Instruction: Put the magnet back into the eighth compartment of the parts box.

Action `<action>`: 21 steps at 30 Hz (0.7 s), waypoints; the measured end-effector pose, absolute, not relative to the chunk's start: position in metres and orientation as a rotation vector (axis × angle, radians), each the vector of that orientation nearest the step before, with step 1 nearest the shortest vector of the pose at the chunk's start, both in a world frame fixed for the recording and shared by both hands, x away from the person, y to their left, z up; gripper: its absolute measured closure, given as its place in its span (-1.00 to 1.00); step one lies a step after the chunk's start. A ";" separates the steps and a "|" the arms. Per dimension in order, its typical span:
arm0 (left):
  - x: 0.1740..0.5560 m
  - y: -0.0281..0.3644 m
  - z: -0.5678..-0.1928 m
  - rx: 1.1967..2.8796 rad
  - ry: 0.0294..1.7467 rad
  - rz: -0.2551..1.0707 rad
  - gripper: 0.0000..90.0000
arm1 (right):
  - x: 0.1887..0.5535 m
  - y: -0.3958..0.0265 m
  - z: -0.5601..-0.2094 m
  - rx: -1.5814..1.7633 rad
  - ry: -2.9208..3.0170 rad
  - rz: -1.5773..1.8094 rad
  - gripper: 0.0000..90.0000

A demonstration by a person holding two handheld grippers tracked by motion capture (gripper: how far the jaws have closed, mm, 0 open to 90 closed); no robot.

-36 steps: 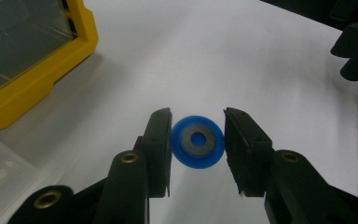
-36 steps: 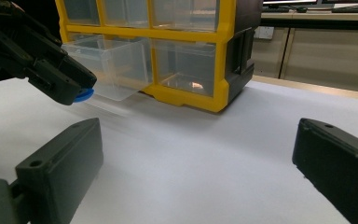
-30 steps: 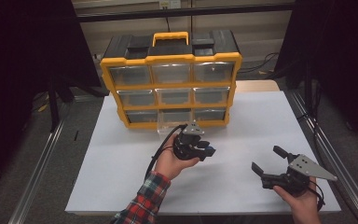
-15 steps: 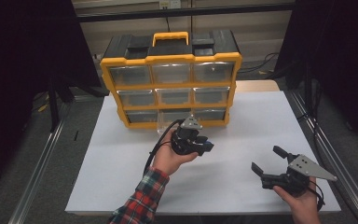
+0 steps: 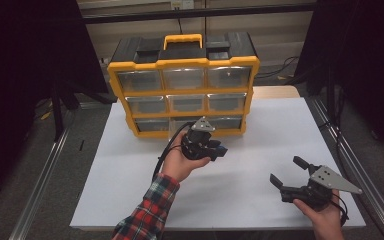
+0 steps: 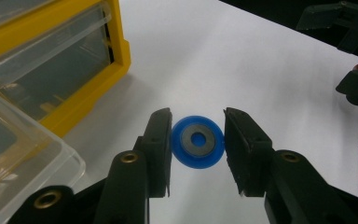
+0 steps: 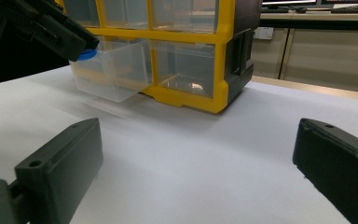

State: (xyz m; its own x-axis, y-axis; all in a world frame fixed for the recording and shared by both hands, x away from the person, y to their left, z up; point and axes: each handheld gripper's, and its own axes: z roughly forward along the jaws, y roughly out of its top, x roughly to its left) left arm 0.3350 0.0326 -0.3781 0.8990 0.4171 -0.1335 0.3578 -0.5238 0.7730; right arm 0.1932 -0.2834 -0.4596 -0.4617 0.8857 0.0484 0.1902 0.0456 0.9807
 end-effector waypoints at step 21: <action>0.344 0.037 -0.364 2.183 0.576 0.104 0.39 | 0.193 -0.283 -0.460 1.098 1.711 1.462 -0.98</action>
State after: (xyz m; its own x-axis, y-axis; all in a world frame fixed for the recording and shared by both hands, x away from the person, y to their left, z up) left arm 0.3442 0.0367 -0.3642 0.8903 0.4382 -0.1238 0.3670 -0.5297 0.7646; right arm 0.1932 -0.2826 -0.4600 -0.4569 0.8878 0.0555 0.1933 0.0382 0.9804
